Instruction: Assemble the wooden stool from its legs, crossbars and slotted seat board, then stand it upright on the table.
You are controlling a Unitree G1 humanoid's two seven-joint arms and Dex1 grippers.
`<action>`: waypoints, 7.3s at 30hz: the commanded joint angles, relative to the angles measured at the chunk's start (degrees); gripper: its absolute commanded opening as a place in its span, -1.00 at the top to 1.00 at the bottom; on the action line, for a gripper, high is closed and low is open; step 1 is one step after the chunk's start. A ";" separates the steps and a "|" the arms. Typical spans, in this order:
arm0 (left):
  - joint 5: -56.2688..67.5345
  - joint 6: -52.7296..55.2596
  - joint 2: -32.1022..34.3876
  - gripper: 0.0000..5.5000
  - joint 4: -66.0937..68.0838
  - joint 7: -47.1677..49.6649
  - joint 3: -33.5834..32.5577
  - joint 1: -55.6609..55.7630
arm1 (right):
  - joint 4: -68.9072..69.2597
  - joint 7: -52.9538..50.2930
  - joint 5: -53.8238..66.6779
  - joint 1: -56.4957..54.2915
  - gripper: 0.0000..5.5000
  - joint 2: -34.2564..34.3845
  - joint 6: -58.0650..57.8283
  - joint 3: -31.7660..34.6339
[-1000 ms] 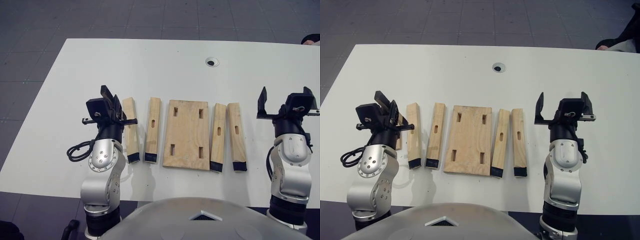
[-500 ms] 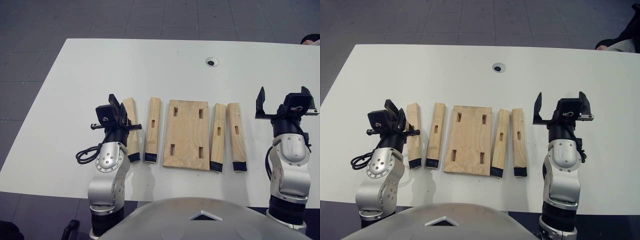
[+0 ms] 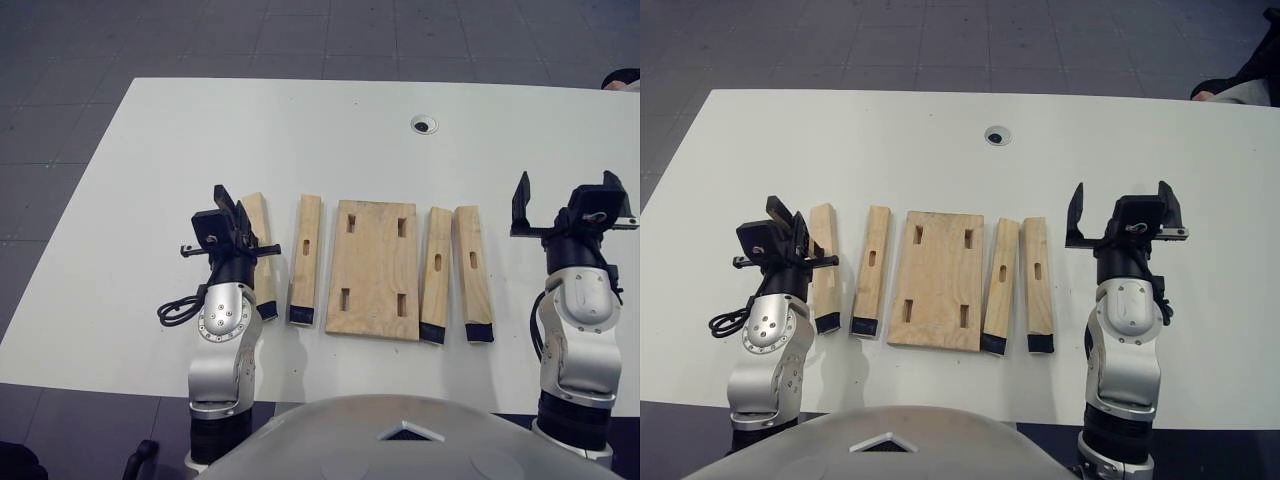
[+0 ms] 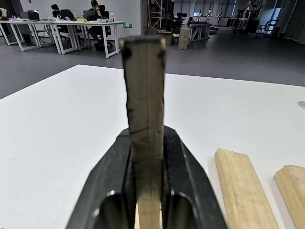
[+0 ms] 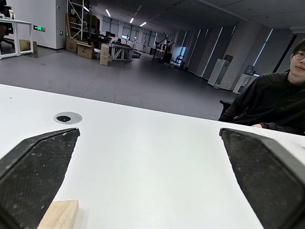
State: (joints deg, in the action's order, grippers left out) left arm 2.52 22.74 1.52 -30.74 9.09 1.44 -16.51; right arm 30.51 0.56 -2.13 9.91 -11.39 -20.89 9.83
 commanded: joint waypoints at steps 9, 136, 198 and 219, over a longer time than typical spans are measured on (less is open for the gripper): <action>-0.72 -0.35 -0.64 0.85 6.69 -2.69 1.89 -7.51 | 2.53 0.32 0.02 -0.53 -1.00 0.22 -1.56 -0.18; 9.92 35.02 1.53 -0.18 5.14 -4.61 -8.47 24.27 | 0.61 -0.13 -0.16 0.59 -1.00 2.20 1.45 -2.58; 3.52 40.11 3.15 -0.50 -12.21 -0.68 1.66 -13.33 | 3.60 0.97 -0.03 1.75 -1.00 2.01 -0.67 -1.19; 1.96 38.28 4.40 0.25 -3.24 -2.70 1.93 -13.02 | 6.69 1.23 0.55 1.72 -1.00 2.04 -1.83 -0.05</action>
State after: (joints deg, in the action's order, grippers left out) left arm 5.36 54.19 5.93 -41.07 5.97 4.26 -26.16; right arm 36.03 1.66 -2.01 12.08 -9.29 -21.57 9.46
